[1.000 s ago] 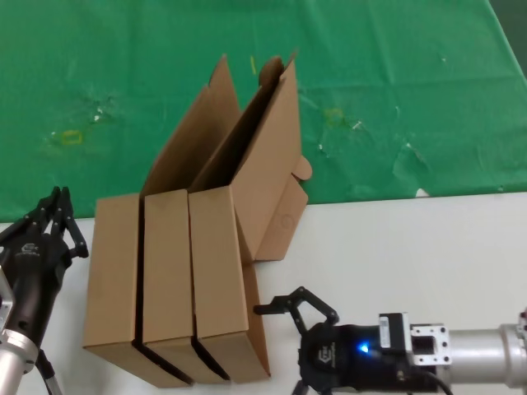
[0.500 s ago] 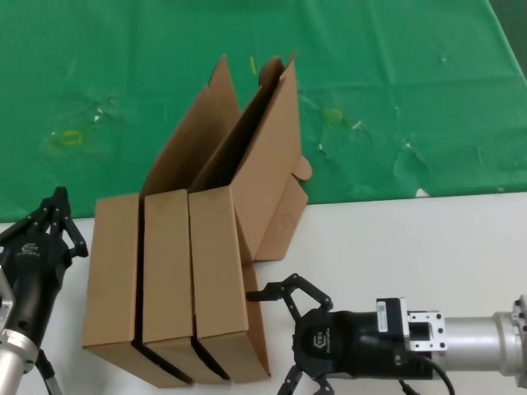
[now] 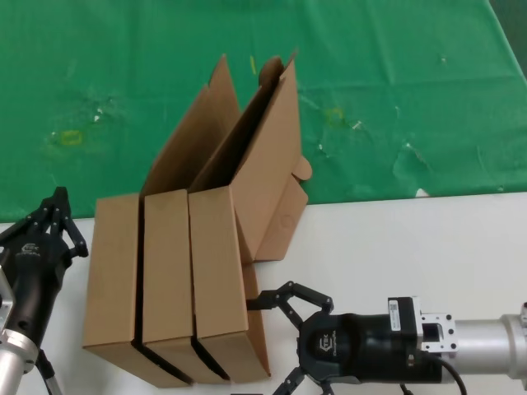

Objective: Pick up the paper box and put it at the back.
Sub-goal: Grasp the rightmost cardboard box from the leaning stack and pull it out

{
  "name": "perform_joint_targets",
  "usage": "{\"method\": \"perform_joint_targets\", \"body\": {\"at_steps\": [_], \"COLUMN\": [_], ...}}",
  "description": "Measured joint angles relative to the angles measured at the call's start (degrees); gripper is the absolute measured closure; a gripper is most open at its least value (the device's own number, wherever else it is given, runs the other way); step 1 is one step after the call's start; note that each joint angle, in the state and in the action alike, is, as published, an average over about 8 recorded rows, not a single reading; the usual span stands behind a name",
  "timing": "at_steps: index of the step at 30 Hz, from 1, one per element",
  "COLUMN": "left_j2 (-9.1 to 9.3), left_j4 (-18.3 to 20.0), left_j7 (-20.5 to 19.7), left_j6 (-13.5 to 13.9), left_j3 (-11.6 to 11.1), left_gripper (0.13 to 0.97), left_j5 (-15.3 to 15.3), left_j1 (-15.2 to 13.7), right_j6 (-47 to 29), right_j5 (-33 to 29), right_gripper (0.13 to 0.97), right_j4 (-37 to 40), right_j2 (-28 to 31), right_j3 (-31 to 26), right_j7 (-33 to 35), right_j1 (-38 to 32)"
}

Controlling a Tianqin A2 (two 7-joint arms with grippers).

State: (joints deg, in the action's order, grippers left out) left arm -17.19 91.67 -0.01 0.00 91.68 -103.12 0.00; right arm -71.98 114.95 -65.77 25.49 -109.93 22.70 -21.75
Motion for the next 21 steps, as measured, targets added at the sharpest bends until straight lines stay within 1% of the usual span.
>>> {"method": "perform_joint_targets", "body": {"at_steps": [7, 11, 19, 20, 21], "left_j2": [0.0, 0.0, 0.0, 0.0, 0.0], "left_j4": [0.0, 0.0, 0.0, 0.0, 0.0], "left_j7": [0.0, 0.0, 0.0, 0.0, 0.0], "left_j6": [0.0, 0.0, 0.0, 0.0, 0.0], "left_j3": [0.0, 0.0, 0.0, 0.0, 0.0], "left_gripper": [0.953, 0.953, 0.953, 0.953, 0.953], "left_j5": [0.0, 0.0, 0.0, 0.0, 0.0], "left_j1": [0.0, 0.0, 0.0, 0.0, 0.0], "right_j6": [-0.3, -0.4, -0.3, -0.3, -0.3], "right_j5": [-0.5, -0.9, -1.4, -1.5, -1.6], "right_gripper": [0.357, 0.357, 0.572, 0.572, 0.596], "right_j4": [0.8, 1.3, 1.6, 1.6, 1.6], "right_j2": [-0.1, -0.1, -0.3, -0.4, -0.4], "right_j3": [0.3, 0.4, 0.5, 0.5, 0.5], "right_j7": [0.4, 0.6, 0.5, 0.5, 0.4], "right_j1": [0.0, -0.1, -0.2, -0.2, -0.2]}}
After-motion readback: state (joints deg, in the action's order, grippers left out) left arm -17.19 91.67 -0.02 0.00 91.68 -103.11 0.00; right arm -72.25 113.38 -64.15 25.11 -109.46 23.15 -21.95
